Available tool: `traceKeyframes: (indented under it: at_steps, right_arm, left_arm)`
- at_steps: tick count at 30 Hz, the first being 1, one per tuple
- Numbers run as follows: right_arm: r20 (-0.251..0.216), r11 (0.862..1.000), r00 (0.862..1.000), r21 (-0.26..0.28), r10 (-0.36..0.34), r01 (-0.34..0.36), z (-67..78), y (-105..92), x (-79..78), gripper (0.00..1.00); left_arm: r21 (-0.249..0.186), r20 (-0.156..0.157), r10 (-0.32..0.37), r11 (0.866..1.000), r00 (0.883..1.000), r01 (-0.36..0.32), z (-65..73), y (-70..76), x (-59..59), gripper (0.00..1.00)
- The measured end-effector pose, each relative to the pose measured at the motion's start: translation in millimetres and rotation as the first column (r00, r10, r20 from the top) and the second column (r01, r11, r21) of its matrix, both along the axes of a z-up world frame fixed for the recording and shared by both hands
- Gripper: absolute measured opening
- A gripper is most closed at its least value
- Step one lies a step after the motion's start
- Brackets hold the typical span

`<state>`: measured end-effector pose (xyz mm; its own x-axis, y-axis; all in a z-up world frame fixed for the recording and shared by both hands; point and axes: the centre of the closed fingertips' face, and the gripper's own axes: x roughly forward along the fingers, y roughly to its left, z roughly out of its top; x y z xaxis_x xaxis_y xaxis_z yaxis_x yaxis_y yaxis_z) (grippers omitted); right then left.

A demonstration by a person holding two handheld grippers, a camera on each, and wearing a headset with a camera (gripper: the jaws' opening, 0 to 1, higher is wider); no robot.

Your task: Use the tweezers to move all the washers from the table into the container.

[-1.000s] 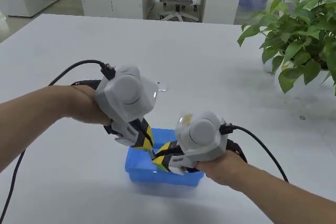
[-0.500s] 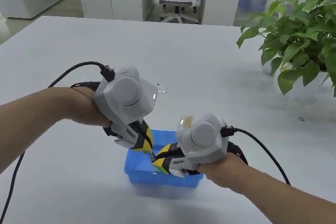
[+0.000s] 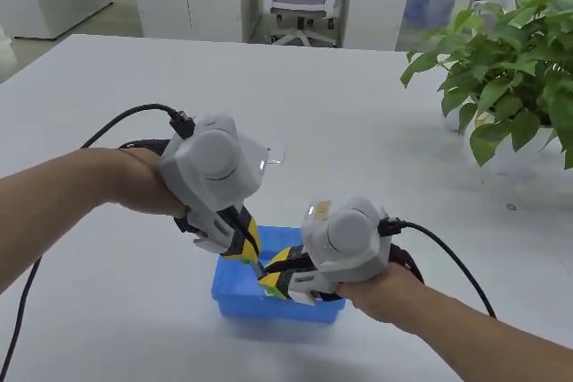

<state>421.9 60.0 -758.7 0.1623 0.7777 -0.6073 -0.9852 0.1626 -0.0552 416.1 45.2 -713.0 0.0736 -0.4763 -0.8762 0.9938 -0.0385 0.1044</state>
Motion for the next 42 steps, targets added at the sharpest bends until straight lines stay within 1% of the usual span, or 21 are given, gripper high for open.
traceKeyframes:
  at_steps: [9, 15, 19, 23, 26, 30, 33, 35, 37, 42]
  right_arm:
    - [0.011, 1.000, 1.000, 0.019, 0.004, -0.004, 10.2, 0.2, -2.3, 0.13]
    - [0.021, 1.000, 1.000, 0.013, 0.016, -0.016, 11.9, -0.1, -5.9, 0.14]
    - [0.028, 1.000, 1.000, 0.019, 0.013, -0.013, 14.3, -0.9, -6.7, 0.14]
    - [0.043, 1.000, 0.999, 0.023, 0.017, -0.018, 18.4, -1.0, -8.1, 0.13]
    - [0.054, 0.999, 0.998, 0.027, 0.022, -0.023, 22.1, -1.2, -9.1, 0.12]
    - [0.077, 0.999, 0.996, 0.020, 0.036, -0.038, 25.9, -1.8, -12.5, 0.10]
    - [0.087, 0.999, 0.995, 0.015, 0.043, -0.045, 29.6, -3.1, -16.2, 0.08]
    - [0.086, 0.999, 0.995, 0.012, 0.049, -0.050, 32.0, -4.4, -19.2, 0.08]
    - [0.101, 0.999, 0.994, 0.007, 0.049, -0.050, 34.7, -6.0, -20.5, 0.07]
    - [0.090, 0.999, 0.995, 0.001, 0.045, -0.045, 40.7, -10.0, -27.7, 0.06]
  left_arm:
    - [0.006, 0.008, -0.009, 1.000, 1.000, 0.009, 8.1, -1.0, -4.2, 0.06]
    - [0.002, 0.020, -0.014, 1.000, 1.000, 0.014, 16.3, -3.2, -5.4, 0.06]
    - [-0.016, 0.017, -0.013, 1.000, 1.000, 0.013, 22.4, -5.6, -7.9, 0.06]
    - [-0.025, 0.022, -0.013, 1.000, 1.000, 0.014, 27.0, -7.8, -9.8, 0.06]
    - [-0.034, 0.023, -0.012, 0.999, 1.000, 0.013, 30.2, -9.4, -12.7, 0.06]
    - [-0.042, 0.023, -0.011, 0.999, 1.000, 0.012, 34.5, -10.3, -16.2, 0.06]
    - [-0.050, 0.024, -0.017, 0.999, 1.000, 0.018, 38.2, -11.1, -20.0, 0.06]
    - [-0.054, 0.022, -0.024, 0.998, 0.999, 0.025, 41.1, -11.4, -23.4, 0.06]
    - [-0.055, 0.027, -0.027, 0.998, 0.999, 0.028, 43.8, -11.9, -25.5, 0.06]
    - [-0.061, 0.032, -0.043, 0.997, 0.999, 0.044, 49.4, -15.0, -32.8, 0.06]
